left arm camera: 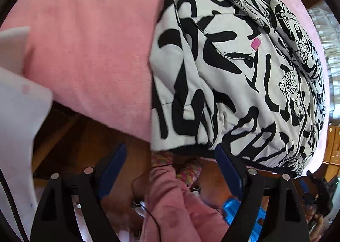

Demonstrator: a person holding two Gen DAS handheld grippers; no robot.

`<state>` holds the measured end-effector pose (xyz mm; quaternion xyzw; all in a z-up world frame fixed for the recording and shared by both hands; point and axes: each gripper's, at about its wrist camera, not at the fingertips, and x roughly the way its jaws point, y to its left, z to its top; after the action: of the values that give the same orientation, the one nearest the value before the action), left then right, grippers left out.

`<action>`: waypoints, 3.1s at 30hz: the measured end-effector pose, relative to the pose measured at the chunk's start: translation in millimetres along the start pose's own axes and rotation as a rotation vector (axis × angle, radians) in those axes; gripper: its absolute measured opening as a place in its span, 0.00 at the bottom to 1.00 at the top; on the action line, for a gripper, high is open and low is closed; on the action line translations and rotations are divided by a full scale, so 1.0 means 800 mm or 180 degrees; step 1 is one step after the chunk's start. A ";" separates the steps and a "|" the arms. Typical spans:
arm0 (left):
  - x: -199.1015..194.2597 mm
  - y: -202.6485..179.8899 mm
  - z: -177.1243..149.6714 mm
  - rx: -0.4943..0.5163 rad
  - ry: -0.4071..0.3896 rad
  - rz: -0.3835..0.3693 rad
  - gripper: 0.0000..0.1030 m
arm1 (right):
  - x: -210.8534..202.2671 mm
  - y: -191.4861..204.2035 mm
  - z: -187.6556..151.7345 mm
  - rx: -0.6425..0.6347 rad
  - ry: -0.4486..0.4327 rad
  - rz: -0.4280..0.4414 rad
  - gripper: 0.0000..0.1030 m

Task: Fold large clothes
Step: 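Move both tools to the folded jacket's edge and close them on it, then lift the folded jacket off the bed with both tools, then lower the held jacket onto the bed and open both tools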

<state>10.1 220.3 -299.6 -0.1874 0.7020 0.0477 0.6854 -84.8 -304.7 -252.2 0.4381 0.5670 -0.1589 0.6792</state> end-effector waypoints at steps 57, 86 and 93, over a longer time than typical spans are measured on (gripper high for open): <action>-0.193 -0.079 0.010 -0.0502 -0.0816 -0.0189 0.13 | -0.115 0.067 0.030 -0.0536 -0.0035 0.0478 0.09; -0.263 -0.220 0.396 -0.0215 -0.1397 -0.0426 0.09 | -0.152 0.338 0.277 -0.0966 -0.0672 0.0776 0.07; -0.180 -0.239 0.464 -0.0179 -0.1354 -0.0219 0.10 | -0.065 0.365 0.363 -0.0872 -0.0753 0.0772 0.03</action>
<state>422.2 191.9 -143.0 -0.2161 0.5332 0.0823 0.8138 290.6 -378.9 -91.4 0.3850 0.4427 -0.0478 0.8084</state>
